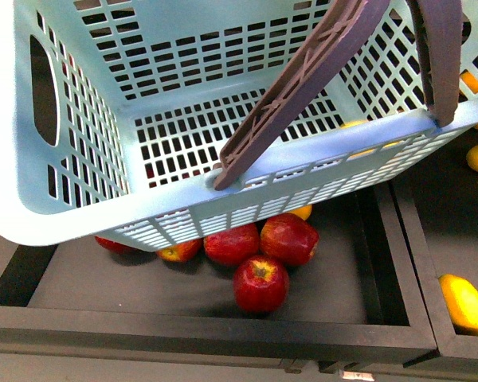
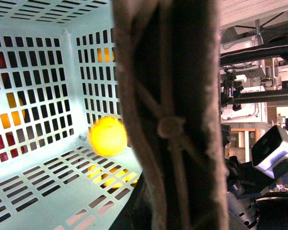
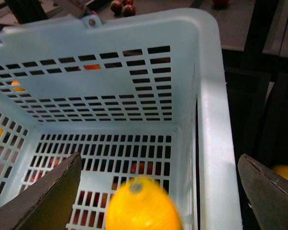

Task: Pick lemon and mango into basket

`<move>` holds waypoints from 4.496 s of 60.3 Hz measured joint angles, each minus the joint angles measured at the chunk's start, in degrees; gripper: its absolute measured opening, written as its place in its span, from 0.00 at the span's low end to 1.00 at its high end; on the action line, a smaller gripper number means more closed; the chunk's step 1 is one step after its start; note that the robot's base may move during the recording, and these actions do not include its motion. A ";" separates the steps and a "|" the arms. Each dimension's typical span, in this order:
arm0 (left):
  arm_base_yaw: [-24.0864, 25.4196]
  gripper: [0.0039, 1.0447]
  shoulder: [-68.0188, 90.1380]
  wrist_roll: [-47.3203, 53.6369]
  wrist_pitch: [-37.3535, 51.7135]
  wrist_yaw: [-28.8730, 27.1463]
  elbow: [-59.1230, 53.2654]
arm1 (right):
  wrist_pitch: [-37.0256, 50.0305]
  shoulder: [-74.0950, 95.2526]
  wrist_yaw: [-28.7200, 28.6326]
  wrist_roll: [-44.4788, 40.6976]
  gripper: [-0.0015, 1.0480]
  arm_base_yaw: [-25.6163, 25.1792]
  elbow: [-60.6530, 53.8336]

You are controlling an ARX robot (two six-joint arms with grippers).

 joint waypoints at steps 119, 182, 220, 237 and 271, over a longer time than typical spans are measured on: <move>-0.76 0.04 0.00 0.02 0.04 0.28 -0.24 | 7.13 -45.94 24.24 0.11 0.93 -4.00 -39.91; -0.09 0.04 -0.02 0.15 0.09 -0.46 -0.61 | 7.06 -45.99 23.98 0.09 0.92 -3.82 -40.13; -0.07 0.04 -0.11 0.17 0.09 -0.13 -0.66 | 7.04 -46.03 23.91 0.09 0.92 -3.80 -40.13; 0.63 0.04 -0.48 0.90 0.09 -1.36 -0.66 | 7.04 -46.05 23.78 0.09 0.92 -3.76 -40.13; 0.09 0.04 -0.48 0.22 0.09 -1.01 -0.66 | -22.23 -37.00 32.65 15.50 0.92 -12.28 -26.53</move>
